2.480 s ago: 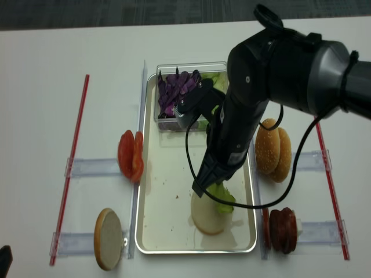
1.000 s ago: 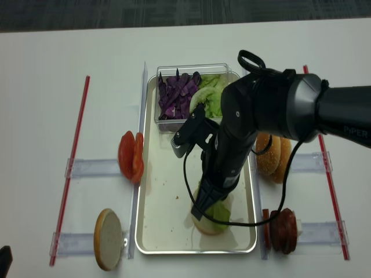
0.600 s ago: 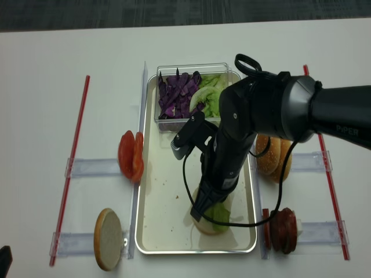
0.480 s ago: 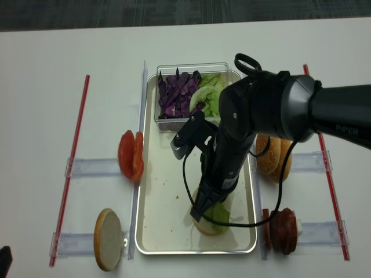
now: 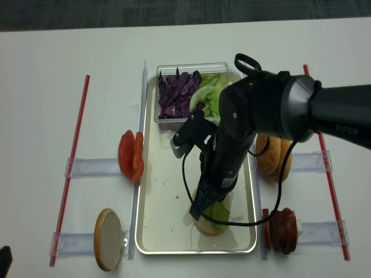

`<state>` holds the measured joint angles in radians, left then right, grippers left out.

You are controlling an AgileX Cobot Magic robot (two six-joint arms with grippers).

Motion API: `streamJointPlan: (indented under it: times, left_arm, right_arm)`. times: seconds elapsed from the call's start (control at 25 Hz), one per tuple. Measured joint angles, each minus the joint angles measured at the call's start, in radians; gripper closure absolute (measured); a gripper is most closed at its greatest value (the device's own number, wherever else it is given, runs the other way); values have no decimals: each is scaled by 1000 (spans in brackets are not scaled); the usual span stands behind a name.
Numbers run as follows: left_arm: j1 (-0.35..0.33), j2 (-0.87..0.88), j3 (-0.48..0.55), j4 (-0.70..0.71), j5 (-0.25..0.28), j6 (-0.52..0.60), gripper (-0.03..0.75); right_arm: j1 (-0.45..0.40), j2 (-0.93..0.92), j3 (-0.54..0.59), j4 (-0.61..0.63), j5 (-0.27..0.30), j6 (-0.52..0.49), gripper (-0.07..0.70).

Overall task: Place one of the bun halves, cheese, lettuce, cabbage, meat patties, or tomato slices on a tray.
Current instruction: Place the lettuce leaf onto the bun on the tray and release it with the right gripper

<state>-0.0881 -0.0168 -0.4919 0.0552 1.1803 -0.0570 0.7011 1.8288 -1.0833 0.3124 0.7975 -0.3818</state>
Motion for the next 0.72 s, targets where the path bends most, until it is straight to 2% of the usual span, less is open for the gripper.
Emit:
streamJointPlan:
  times: [0.12,0.24,0.28,0.44,0.72]
  left_arm:
    - [0,0,0,0,0,0,492]
    - [0,0,0,0,0,0,492]
    - [0,0,0,0,0,0,492]
    - [0,0,0,0,0,0,492]
    - [0,0,0,0,0,0,492]
  right_arm:
    - [0,0,0,0,0,0,549]
    - [0,0,0,2,0,0,507]
    - [0,0,0,5,0,-2,444]
    - [0,0,0,7,0,-4,325]
    - [0,0,0,9,2,-6,258]
